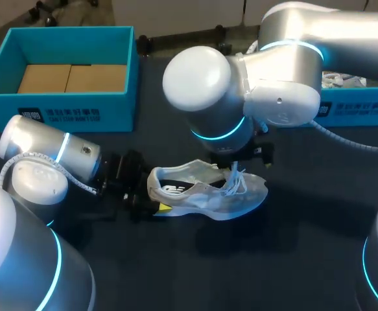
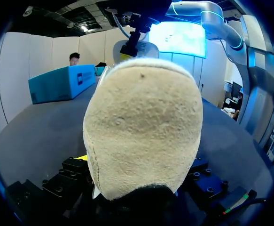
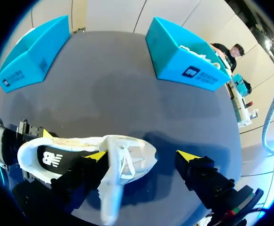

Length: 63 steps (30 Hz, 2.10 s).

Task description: Take the shoe out of the shoebox, open the shoe tongue, remove and reinsert the insole, then place the shoe into the shoebox

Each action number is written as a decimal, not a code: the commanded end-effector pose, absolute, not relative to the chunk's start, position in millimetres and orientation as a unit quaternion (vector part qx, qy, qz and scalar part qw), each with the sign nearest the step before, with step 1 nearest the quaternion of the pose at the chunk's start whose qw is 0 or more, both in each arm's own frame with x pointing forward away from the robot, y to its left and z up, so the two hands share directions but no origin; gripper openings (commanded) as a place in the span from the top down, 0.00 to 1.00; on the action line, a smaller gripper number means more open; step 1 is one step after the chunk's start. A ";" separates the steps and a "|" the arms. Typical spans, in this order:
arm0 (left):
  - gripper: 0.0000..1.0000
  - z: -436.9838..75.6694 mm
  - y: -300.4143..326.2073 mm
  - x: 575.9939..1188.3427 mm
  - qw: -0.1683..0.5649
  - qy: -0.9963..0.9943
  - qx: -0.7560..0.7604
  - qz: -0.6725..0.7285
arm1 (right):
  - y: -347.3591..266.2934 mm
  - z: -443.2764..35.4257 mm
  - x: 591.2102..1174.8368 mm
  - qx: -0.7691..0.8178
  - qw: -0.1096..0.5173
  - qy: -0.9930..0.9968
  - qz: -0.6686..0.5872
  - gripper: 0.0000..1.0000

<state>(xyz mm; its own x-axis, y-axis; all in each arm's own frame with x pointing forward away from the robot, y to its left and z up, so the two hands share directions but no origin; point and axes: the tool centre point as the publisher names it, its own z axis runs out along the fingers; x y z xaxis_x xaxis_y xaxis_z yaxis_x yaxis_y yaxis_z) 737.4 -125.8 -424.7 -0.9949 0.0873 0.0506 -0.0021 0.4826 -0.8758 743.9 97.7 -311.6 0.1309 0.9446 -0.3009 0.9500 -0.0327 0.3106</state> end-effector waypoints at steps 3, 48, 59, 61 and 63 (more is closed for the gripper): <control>1.00 -426.0 -125.8 735.4 0.043 -0.861 -0.025 0.507 | 109.1 -300.0 747.1 0.787 0.238 0.568 0.023 0.08; 1.00 -426.0 -125.8 735.4 0.043 -0.861 -0.025 0.507 | 220.9 -281.9 741.5 0.336 0.093 0.933 0.093 1.00; 1.00 -426.0 -125.8 735.4 0.043 -0.861 -0.025 0.507 | 220.9 -281.9 741.5 0.336 0.093 0.933 0.093 1.00; 1.00 -426.0 -125.8 735.4 0.043 -0.861 -0.025 0.507 | 220.9 -281.9 741.5 0.336 0.093 0.933 0.093 1.00; 1.00 -426.0 -125.8 735.4 0.043 -0.861 -0.025 0.507 | 220.9 -281.9 741.5 0.336 0.093 0.933 0.093 1.00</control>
<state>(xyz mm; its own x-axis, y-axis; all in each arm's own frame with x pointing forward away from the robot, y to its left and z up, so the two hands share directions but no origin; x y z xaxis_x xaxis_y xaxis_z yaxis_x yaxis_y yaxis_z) 737.4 -125.8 -424.8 -0.9949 0.0873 0.0506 -0.0022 0.4826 -0.8758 741.8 222.1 -280.7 -0.7569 0.6437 -0.1131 0.6097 0.7578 0.2323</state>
